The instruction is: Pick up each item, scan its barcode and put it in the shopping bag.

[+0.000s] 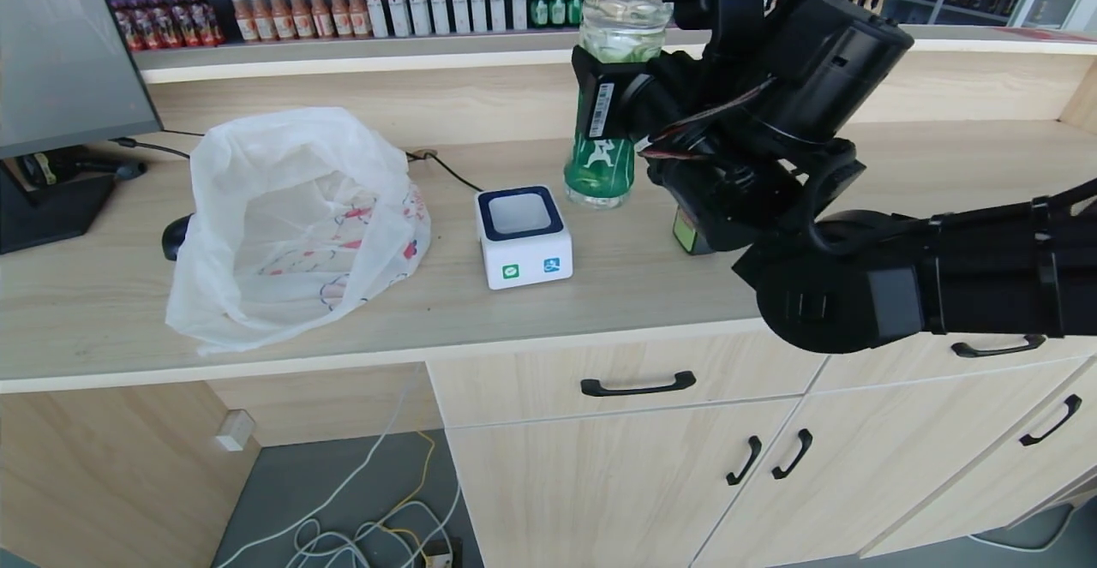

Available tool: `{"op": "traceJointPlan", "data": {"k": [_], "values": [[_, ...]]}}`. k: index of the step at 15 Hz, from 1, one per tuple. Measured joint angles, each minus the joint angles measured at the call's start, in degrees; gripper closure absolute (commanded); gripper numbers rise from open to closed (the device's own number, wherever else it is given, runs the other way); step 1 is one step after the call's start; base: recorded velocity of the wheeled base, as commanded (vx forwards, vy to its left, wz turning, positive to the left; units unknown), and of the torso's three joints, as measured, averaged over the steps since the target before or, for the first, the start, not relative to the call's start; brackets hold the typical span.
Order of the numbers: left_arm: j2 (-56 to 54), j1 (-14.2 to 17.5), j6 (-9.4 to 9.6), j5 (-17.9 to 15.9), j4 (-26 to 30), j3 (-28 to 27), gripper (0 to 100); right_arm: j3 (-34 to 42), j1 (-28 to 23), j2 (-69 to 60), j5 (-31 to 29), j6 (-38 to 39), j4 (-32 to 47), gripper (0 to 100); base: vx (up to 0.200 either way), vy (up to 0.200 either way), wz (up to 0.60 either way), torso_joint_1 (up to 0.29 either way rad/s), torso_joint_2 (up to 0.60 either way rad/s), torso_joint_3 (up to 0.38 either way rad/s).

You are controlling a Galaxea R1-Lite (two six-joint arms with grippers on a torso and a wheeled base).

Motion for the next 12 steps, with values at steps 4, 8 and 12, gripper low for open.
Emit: {"op": "traceJointPlan", "data": {"k": [4,8,12], "values": [[0.0,0.0,0.0,0.0,0.0,0.0,0,12.9,4.9,-6.9,-0.4,-0.9,-1.1,100,0.0,0.0,0.0,0.0,0.0,0.0],[0.0,0.0,-0.02,0.0,0.0,0.0,0,28.2,7.4,-14.0,-2.0,-1.5,-7.7,100,0.0,0.0,0.0,0.0,0.0,0.0],[0.0,0.0,0.0,0.0,0.0,0.0,0,41.7,7.9,-22.9,-1.8,3.4,-10.3,100,0.0,0.0,0.0,0.0,0.0,0.0]]}}
